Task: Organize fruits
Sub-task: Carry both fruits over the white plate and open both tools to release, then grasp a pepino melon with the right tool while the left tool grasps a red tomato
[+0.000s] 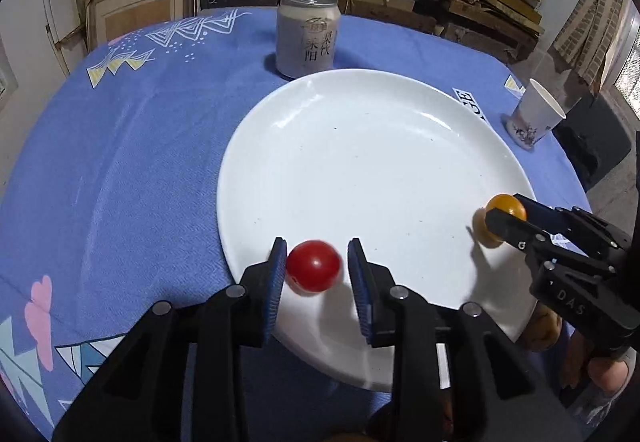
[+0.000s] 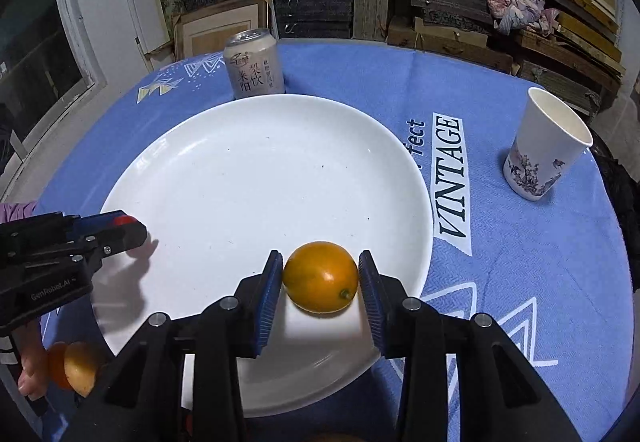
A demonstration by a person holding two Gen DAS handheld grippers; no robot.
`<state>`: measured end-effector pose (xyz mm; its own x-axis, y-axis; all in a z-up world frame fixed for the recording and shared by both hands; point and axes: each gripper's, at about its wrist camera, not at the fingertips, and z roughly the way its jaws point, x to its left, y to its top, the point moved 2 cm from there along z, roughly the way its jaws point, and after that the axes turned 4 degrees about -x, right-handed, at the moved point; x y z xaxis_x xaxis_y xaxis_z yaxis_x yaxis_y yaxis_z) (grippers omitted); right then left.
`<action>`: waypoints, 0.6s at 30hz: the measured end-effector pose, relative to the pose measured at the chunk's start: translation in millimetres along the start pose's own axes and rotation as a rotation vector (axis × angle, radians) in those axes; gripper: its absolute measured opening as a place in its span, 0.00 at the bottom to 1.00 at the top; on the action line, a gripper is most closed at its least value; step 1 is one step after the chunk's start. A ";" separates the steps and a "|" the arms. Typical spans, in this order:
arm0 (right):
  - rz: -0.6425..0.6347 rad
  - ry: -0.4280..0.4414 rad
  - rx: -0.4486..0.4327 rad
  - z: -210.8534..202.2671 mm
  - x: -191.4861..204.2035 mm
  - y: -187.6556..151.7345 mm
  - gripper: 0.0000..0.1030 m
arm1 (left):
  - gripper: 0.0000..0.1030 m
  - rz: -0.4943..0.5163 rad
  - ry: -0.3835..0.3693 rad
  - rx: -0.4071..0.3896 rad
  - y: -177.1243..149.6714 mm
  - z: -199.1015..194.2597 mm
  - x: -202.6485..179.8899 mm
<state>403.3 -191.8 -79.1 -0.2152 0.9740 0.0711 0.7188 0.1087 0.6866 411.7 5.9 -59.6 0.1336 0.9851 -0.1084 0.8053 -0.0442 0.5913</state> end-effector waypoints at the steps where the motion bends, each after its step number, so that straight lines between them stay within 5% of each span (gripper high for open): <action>1: -0.001 -0.002 -0.004 -0.7 0.3 1.5 0.39 | 0.32 0.000 -0.006 0.001 0.1 -0.1 -0.6; 4: -0.006 -0.008 -0.035 -12.8 1.3 4.1 0.41 | 0.44 0.001 -0.019 -0.008 -3.2 -6.0 -6.0; 6: -0.023 -0.029 -0.085 -30.8 3.7 7.7 0.48 | 0.62 -0.004 0.004 -0.051 -4.5 -19.5 -7.0; 11: -0.098 -0.090 -0.319 -124.4 19.9 7.5 0.96 | 0.77 -0.018 0.041 -0.183 -17.4 -82.0 -2.8; 14: -0.129 -0.096 -0.391 -171.7 26.4 -16.4 0.97 | 0.88 -0.037 0.075 -0.283 -51.1 -131.0 3.8; 18: -0.074 -0.051 -0.377 -196.3 19.4 -75.3 0.97 | 0.88 -0.078 0.097 -0.323 -118.0 -165.0 12.9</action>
<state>215.2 -220.1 12.6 -0.2176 0.9759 -0.0175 0.4074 0.1071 0.9070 223.0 51.3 1.1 0.0112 0.9953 -0.0958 0.5840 0.0713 0.8086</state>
